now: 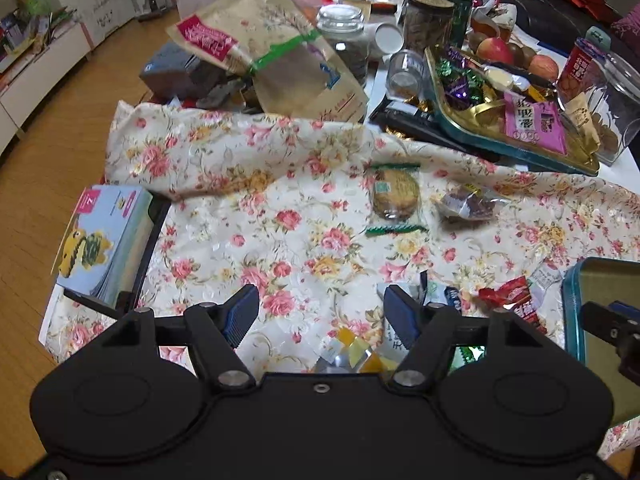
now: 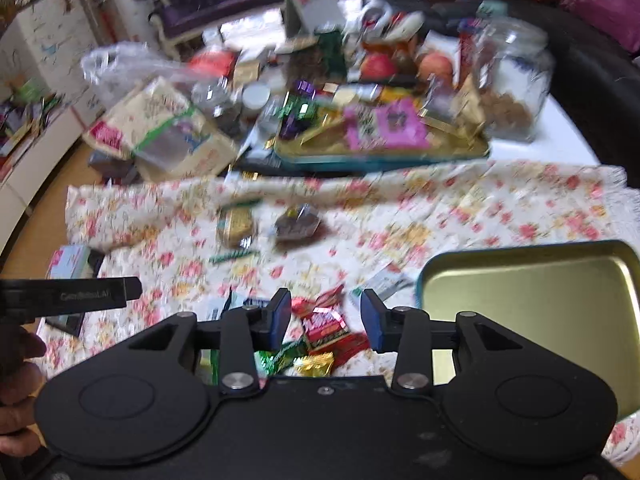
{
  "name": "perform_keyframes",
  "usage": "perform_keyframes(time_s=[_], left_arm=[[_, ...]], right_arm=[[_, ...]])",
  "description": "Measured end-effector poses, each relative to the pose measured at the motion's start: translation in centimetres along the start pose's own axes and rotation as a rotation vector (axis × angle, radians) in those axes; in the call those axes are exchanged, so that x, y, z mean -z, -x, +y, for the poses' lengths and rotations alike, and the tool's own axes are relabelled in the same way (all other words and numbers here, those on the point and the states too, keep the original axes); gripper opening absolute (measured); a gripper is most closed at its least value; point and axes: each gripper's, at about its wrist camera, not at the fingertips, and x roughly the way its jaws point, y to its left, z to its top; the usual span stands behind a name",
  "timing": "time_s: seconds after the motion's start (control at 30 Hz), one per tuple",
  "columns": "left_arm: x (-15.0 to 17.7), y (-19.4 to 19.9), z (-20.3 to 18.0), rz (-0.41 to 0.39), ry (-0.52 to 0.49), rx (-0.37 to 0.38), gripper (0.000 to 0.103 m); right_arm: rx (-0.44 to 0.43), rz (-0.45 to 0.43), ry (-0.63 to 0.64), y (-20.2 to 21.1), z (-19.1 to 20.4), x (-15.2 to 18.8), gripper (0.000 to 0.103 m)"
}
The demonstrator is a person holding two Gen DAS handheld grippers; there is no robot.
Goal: Organize snacks
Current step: 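Lower the right tool onto the red snack packet and close it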
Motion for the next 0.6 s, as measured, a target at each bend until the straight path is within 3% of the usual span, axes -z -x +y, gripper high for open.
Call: perform_keyframes(time_s=[0.13, 0.6], left_arm=[[0.7, -0.5, 0.3, -0.008, -0.016, -0.053, 0.064], [3.0, -3.2, 2.7, 0.117, -0.013, 0.072, 0.064]], right_arm=[[0.045, 0.045, 0.036, -2.8, 0.5, 0.4, 0.041], [0.134, 0.087, 0.172, -9.6, 2.6, 1.6, 0.048]])
